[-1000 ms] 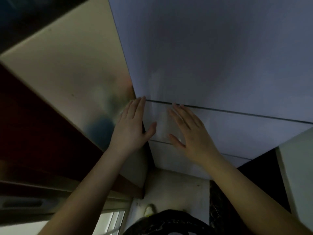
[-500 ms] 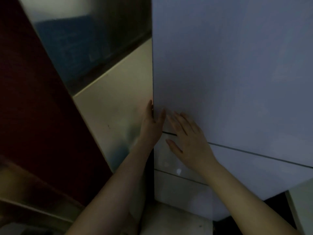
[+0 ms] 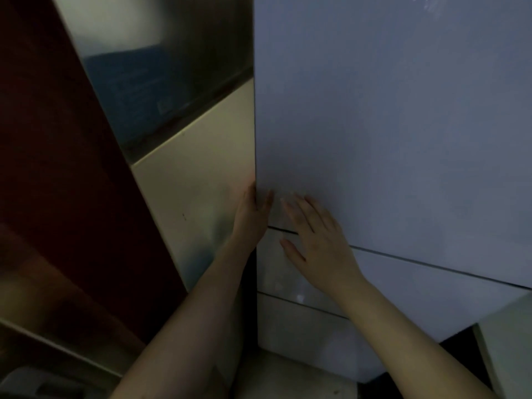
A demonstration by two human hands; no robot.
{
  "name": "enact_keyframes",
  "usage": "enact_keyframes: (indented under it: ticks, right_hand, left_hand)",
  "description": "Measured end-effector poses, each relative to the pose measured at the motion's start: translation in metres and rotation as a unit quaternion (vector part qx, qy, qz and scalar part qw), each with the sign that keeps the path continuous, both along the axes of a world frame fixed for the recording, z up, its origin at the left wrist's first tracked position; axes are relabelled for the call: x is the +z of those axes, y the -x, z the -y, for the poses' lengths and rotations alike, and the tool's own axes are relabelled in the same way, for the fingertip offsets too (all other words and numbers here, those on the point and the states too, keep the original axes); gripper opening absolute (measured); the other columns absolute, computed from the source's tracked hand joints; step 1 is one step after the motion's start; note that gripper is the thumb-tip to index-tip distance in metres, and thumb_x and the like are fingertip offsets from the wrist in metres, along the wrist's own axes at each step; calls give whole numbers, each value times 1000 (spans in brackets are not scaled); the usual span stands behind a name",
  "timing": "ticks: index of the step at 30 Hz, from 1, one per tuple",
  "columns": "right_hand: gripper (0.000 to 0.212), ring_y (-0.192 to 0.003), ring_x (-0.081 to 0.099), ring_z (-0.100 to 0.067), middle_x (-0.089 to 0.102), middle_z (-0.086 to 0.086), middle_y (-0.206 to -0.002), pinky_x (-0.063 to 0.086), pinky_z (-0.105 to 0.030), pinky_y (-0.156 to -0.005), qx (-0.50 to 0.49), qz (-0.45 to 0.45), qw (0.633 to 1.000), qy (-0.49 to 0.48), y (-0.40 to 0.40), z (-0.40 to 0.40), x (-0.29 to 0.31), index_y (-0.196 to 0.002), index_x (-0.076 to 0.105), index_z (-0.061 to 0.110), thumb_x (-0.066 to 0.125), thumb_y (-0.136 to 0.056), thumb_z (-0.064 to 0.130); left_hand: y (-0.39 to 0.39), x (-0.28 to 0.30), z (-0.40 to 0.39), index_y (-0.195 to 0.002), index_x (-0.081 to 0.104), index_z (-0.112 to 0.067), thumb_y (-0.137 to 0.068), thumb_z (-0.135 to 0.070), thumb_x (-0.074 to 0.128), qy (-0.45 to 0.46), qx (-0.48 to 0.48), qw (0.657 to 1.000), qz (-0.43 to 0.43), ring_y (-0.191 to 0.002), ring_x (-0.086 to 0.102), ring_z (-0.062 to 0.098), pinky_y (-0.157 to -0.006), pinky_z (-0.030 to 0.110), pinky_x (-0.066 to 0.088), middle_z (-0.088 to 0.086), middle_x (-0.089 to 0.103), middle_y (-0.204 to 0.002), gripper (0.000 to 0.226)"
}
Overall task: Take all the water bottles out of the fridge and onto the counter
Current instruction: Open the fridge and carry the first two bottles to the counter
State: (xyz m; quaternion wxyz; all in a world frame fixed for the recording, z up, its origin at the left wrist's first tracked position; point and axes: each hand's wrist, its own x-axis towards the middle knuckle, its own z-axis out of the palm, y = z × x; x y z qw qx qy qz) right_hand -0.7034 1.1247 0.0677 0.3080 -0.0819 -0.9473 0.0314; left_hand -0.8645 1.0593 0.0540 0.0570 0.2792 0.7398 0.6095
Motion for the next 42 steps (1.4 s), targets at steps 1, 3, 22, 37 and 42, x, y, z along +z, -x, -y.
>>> enact_keyframes:
  ticks: [1,3,22,37,42]
  right_hand:
    - [61,-142,31,-26,34,-5,-155,28,-40,-115,1,-1,1000,-1,-2,0,0,-151,25,17,39,-98,43]
    - [62,-142,31,-25,33,-5,-156,27,-39,-115,-4,1,1000,-2,-6,-1,0,-151,26,17,40,-97,43]
    - [62,-142,30,-26,33,-6,-156,29,-40,-114,20,-22,999,-15,-38,16,4,-150,26,17,44,-96,41]
    - [65,-147,22,-28,26,-9,-159,34,-50,-112,0,-51,998,-41,-86,105,25,-151,30,15,54,-96,39]
    - [69,-150,10,-28,14,-9,-162,24,-49,-117,-60,-76,994,-51,-109,163,36,-154,22,19,53,-96,41]
  left_hand:
    - [0,0,0,-131,55,-11,-89,-51,51,1,0,1000,-2,-114,60,22,-97,49,50,6,64,-124,58]
    - [0,-1,0,-130,56,-12,-90,-51,53,6,3,1000,0,-114,61,22,-96,48,51,6,64,-124,56]
    - [-34,-12,43,-132,53,-14,-97,-24,59,12,27,999,-36,-100,61,7,-72,1,43,-4,63,-117,37]
    - [-122,-3,146,-110,59,-17,-88,-15,70,61,-36,994,-82,-87,62,-7,-68,3,43,-13,64,-95,25]
    - [-160,1,196,-110,49,-36,-93,-18,63,98,-130,978,-132,-93,63,-1,-77,16,51,-15,63,-100,29]
